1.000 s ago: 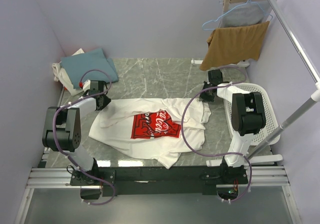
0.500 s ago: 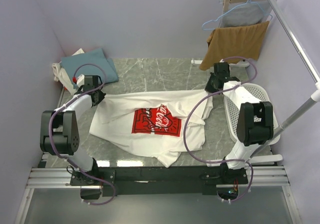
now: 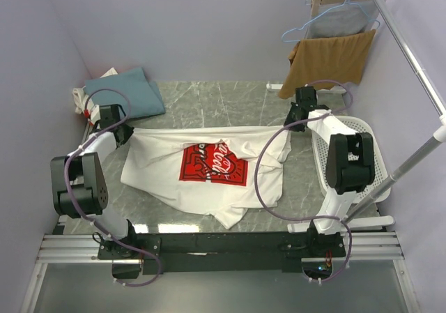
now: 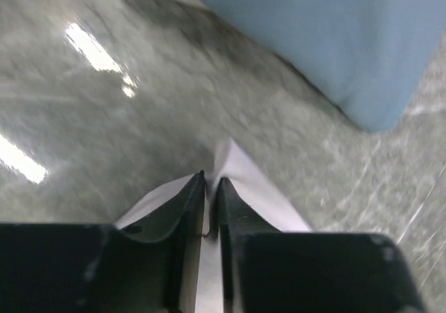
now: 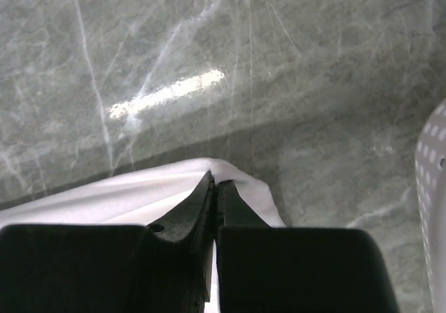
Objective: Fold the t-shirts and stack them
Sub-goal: Fold the flattened tshirt in 1/3 of the way
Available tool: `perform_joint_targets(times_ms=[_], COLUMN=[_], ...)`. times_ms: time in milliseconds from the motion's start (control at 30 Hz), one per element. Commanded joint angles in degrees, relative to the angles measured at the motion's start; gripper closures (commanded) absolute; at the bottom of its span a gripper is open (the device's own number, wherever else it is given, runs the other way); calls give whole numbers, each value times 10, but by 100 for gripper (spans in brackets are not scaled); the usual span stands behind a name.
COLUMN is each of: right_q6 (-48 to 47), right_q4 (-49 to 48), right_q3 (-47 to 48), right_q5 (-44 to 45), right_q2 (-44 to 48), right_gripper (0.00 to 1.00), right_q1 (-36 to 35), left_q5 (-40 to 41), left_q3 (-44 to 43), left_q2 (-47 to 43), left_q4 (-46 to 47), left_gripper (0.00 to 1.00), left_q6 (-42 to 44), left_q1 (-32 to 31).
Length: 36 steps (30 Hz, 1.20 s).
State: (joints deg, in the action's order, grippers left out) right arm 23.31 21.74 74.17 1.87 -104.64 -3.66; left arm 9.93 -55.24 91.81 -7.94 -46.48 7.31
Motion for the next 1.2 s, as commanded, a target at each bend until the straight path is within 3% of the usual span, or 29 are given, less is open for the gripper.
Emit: perform_joint_targets(times_ms=[0, 100, 200, 433, 867, 1167], right_q6=[-5, -5, -5, -8, -9, -11], right_q4=[-9, -8, -8, -12, -22, -20], right_q3=[47, 63, 73, 70, 48, 46], right_q5=[54, 46, 34, 17, -4, -6], right_q2=[-26, -39, -49, -56, -45, -44], right_gripper=[100, 100, 100, 100, 99, 99], right_q1=[20, 19, 20, 20, 20, 20], left_q5=[-24, -74, -107, -119, -101, -119], left_q3=[-32, -21, 15, 59, 167, 146], left_q2=[27, 29, 3, -42, -95, -34], left_q4=[67, 104, 137, 110, 112, 143], left_gripper=[71, 47, 43, 37, 29, 37], left_q6=[1, -3, -17, -28, -41, -44], left_q1=[53, 51, 43, -20, -32, -34])
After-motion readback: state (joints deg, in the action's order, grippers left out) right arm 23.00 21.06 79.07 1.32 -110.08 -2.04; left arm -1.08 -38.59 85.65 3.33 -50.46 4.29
